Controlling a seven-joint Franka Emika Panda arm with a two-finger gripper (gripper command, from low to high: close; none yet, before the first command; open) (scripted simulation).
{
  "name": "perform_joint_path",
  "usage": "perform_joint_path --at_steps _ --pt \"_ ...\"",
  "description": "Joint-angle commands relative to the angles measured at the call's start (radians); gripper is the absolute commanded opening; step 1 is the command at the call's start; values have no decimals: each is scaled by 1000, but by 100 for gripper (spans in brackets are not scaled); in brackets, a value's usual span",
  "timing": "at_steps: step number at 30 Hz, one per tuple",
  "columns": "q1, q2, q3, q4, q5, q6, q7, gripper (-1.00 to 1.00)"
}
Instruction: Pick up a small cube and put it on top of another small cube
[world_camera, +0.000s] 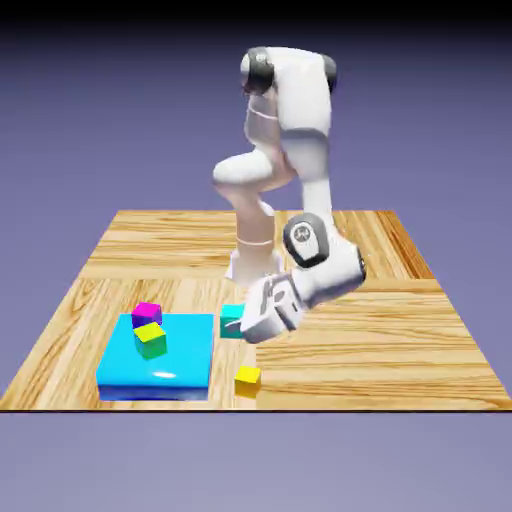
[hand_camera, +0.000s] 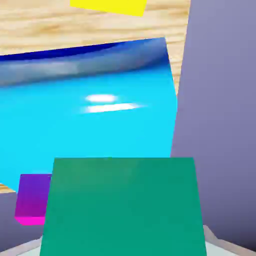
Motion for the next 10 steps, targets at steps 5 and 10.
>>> perform_joint_path --at_steps 5,10 --pt "-100 33 -66 -29 -109 122 -5 -100" --pt "-115 57 -71 -26 -122 149 7 100"
